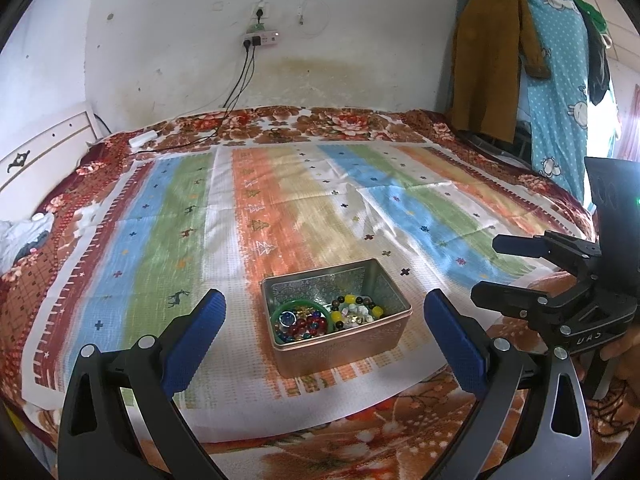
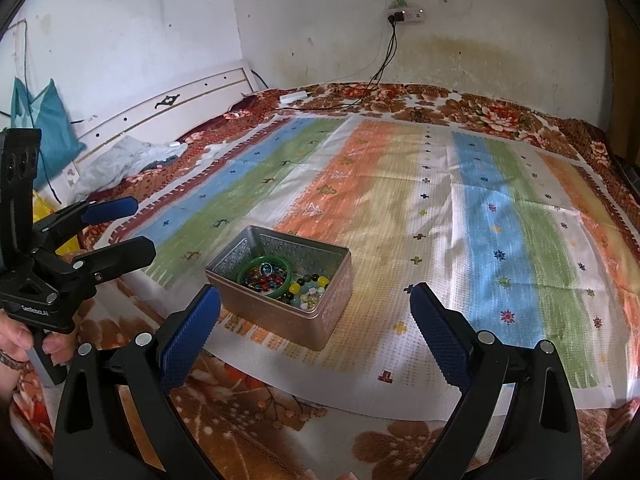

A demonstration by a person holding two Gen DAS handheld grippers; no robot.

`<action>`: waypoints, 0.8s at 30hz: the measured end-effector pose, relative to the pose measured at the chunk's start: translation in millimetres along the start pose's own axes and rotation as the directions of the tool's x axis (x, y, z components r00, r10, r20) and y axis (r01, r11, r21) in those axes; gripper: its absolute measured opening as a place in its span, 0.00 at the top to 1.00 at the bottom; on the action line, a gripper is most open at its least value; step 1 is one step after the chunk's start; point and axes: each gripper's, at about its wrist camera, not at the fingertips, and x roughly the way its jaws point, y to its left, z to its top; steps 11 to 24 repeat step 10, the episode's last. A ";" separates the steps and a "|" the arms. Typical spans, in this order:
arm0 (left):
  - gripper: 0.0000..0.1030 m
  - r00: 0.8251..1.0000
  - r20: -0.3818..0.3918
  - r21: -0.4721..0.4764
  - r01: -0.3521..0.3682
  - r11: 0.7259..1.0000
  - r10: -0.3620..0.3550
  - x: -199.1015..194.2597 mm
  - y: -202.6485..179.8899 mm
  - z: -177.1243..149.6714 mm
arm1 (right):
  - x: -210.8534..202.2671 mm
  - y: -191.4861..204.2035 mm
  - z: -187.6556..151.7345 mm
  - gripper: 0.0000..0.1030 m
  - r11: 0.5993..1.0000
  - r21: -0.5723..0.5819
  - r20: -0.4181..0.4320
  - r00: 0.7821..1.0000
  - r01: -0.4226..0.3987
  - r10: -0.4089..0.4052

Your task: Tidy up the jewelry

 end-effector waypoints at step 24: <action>0.05 1.000 -0.006 -0.003 -0.006 1.000 0.006 2.0 1.7 -1.2 | 1.2 0.6 -1.3 0.07 1.000 -0.005 -0.001 1.000 0.006 -0.006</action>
